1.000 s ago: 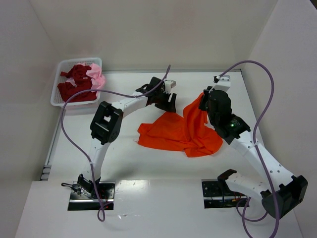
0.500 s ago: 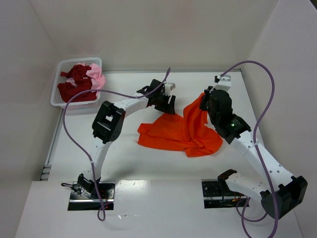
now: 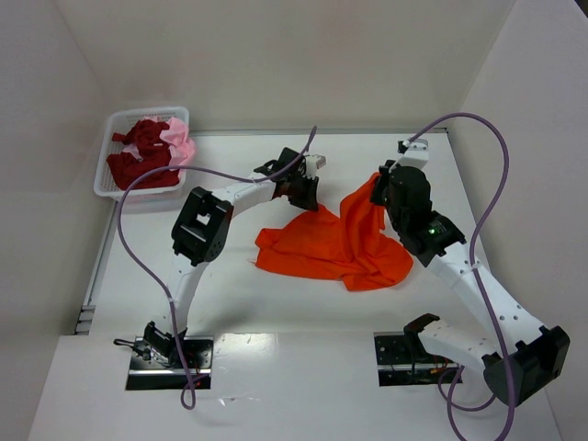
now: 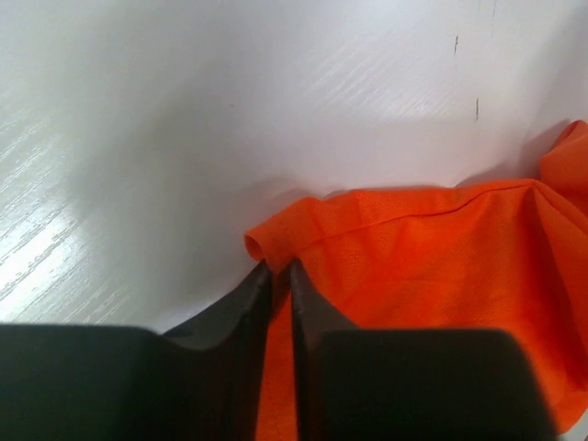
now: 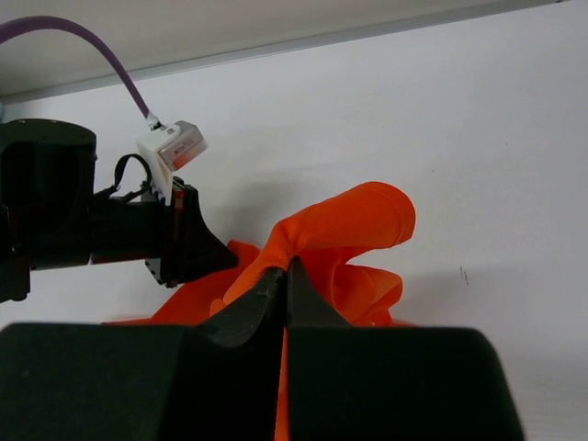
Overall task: Fold and stack the t-shirts
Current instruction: Flatten out the tshirt
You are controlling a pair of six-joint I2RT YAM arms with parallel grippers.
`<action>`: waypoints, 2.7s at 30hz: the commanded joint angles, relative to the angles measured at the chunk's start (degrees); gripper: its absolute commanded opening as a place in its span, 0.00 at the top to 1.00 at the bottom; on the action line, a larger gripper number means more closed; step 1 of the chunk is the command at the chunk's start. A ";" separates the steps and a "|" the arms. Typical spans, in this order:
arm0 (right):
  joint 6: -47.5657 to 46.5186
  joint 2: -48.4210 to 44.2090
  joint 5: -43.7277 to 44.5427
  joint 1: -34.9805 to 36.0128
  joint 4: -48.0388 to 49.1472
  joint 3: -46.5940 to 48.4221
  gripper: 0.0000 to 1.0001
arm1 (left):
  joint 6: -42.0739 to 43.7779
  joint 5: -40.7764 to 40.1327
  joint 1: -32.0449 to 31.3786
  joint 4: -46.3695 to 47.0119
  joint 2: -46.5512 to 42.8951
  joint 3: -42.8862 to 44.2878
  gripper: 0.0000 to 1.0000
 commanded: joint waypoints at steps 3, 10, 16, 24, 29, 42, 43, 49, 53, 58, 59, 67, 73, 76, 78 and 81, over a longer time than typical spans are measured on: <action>-0.38 -0.82 0.12 -0.44 2.72 -0.39 0.98 | 0.94 -1.84 -0.13 0.54 -1.39 0.47 0.93; -0.38 -0.82 0.12 -0.97 3.25 -0.39 0.98 | -0.11 -7.38 0.48 0.54 -10.96 -0.05 1.00; -0.90 -1.35 0.12 -2.02 4.47 1.98 0.98 | -3.88 -10.02 4.69 0.54 -23.09 -0.58 1.00; -3.10 0.32 0.65 -2.55 10.53 7.34 0.98 | -4.59 -19.15 7.25 -4.19 -37.77 2.23 1.00; -8.46 2.87 2.41 -3.08 14.75 13.04 0.98 | -8.72 -29.51 10.85 -4.20 -49.96 -1.80 1.00; -14.87 7.61 0.39 -6.33 20.21 23.77 0.98 | -6.97 -39.99 17.88 -2.89 -65.91 -9.72 1.00; -14.88 7.62 0.38 -6.33 20.21 25.60 0.98 | -6.97 -41.12 18.41 -2.88 -66.51 -9.72 1.00; -16.11 9.02 -4.53 -6.33 20.21 32.90 0.98 | -6.45 -43.15 18.41 -1.04 -67.05 -9.20 1.00; -19.09 7.01 -7.44 -6.33 20.91 33.97 0.98 | -5.91 -46.58 18.41 -0.33 -68.36 -7.97 1.00; -15.85 2.89 -9.63 -6.33 15.73 33.73 0.98 | -9.34 -42.45 18.41 -4.10 -70.56 -7.35 1.00; -15.32 1.74 -10.16 -6.33 14.68 33.01 0.98 | -9.34 -41.85 18.41 -4.11 -72.13 -7.87 1.00; -11.37 -4.69 -8.85 -6.33 0.71 34.40 0.98 | -9.87 -39.55 18.41 -12.73 -74.61 -5.16 1.00; -6.62 -1.27 -2.17 -6.33 -3.87 27.32 0.98 | -11.98 -38.68 18.41 -13.96 -67.15 -9.10 1.00; -3.55 1.19 -4.35 -6.33 -2.74 19.51 0.98 | -13.38 -38.68 18.41 -11.33 -62.75 -14.98 1.00; 0.23 2.07 -5.41 -6.33 -1.16 15.36 0.98 | -14.61 -38.15 18.41 -9.22 -59.68 -17.80 1.00; 3.48 4.36 -7.26 -6.33 2.88 6.76 0.98 | -15.14 -37.53 19.55 -6.50 -55.37 -21.41 1.00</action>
